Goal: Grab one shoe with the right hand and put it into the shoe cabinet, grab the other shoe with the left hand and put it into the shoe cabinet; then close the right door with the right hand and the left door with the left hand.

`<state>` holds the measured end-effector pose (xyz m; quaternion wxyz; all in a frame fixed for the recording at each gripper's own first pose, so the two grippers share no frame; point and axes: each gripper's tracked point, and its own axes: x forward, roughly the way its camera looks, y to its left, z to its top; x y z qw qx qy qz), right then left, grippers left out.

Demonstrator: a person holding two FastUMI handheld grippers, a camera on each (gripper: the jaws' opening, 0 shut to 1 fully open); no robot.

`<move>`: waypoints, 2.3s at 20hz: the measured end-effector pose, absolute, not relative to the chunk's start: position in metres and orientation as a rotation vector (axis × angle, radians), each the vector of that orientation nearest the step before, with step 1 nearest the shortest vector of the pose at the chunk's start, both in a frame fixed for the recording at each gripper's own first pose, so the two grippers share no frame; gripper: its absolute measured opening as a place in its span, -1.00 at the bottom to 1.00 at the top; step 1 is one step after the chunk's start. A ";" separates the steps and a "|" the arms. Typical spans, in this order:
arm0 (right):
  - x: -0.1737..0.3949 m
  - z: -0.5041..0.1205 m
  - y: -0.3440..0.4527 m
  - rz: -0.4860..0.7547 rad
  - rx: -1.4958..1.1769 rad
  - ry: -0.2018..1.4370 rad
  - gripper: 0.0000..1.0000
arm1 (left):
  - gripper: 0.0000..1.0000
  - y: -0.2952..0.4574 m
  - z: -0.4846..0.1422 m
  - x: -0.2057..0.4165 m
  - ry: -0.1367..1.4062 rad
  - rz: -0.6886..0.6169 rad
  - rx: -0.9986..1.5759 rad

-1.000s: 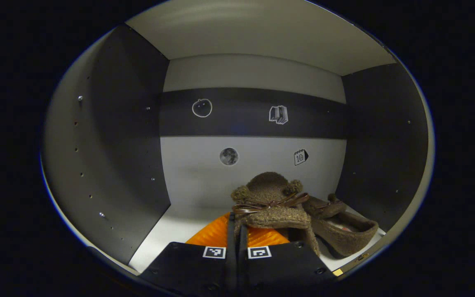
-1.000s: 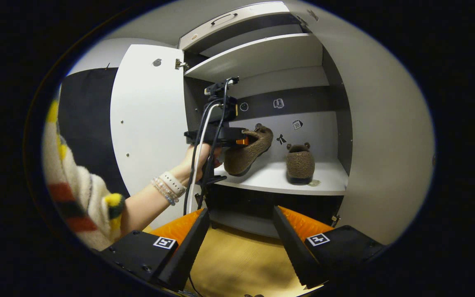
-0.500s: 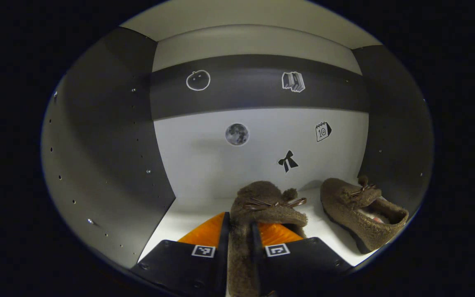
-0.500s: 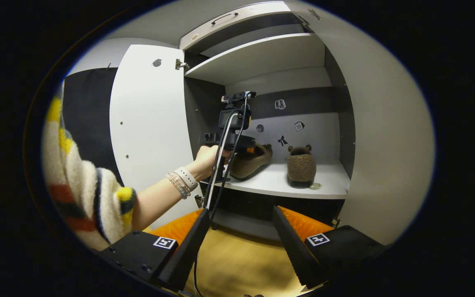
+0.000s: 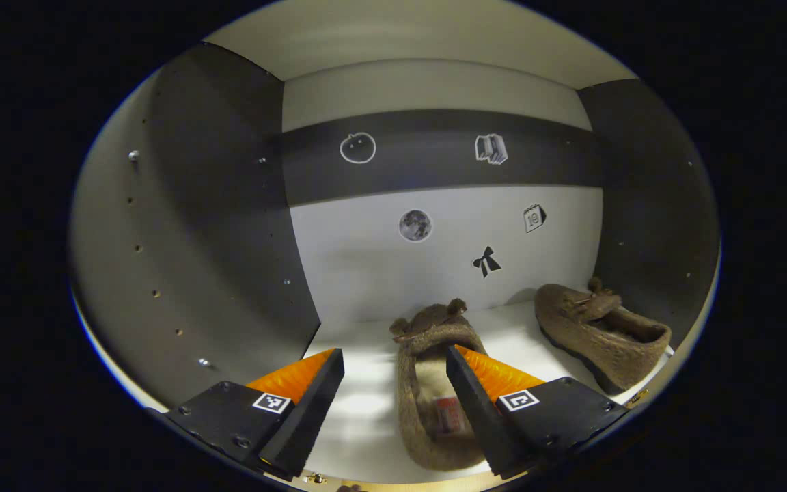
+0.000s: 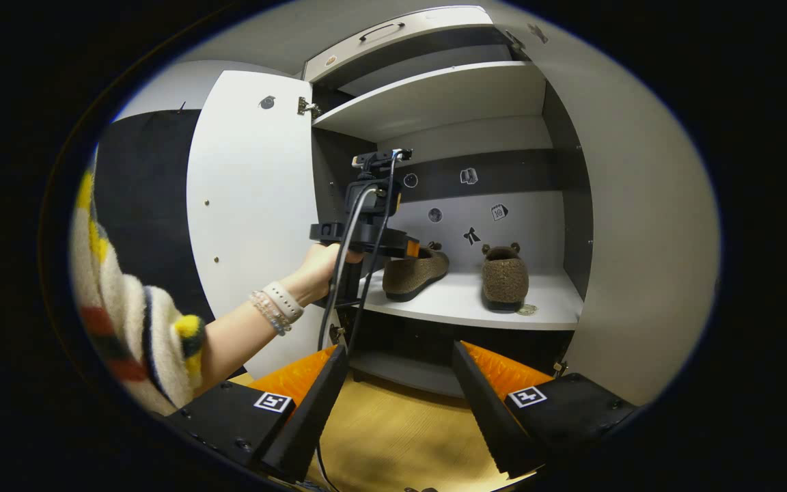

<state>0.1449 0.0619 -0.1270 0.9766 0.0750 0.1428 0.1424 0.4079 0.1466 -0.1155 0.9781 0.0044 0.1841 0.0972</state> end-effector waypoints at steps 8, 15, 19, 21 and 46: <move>0.111 -0.060 0.062 0.158 0.040 0.133 0.97 | 0.93 0.087 -0.022 0.254 0.124 -0.031 -0.020; 0.055 -0.016 0.001 -0.064 0.002 0.076 0.96 | 0.89 0.065 0.022 0.112 0.039 -0.230 -0.137; 0.016 -0.016 -0.091 -0.300 -0.002 0.085 0.96 | 0.89 0.098 0.025 0.063 0.027 -0.192 -0.111; 0.004 -0.016 -0.130 -0.379 0.015 0.087 0.89 | 0.93 0.105 0.027 0.049 0.020 -0.202 -0.139; 0.107 -0.024 -0.075 -0.009 0.057 0.079 0.92 | 0.89 0.215 0.025 -0.024 0.066 0.176 -0.139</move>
